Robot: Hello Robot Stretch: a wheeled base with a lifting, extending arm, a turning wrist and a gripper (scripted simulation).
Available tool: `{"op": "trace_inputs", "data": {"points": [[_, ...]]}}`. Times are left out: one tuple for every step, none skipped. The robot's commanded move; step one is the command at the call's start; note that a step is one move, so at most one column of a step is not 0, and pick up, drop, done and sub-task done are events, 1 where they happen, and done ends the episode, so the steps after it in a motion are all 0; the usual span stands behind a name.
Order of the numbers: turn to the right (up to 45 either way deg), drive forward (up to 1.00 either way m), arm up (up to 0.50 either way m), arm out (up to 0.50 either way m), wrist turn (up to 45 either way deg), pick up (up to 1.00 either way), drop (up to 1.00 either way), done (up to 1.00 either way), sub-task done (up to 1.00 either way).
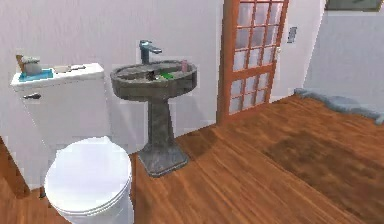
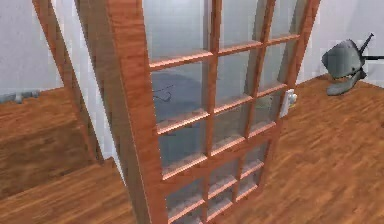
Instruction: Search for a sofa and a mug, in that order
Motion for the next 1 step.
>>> {"op": "trace_inputs", "data": {"points": [[12.0,0.00,0.00,0.00,0.0,0.00,0.00,0.00,0.00]]}}
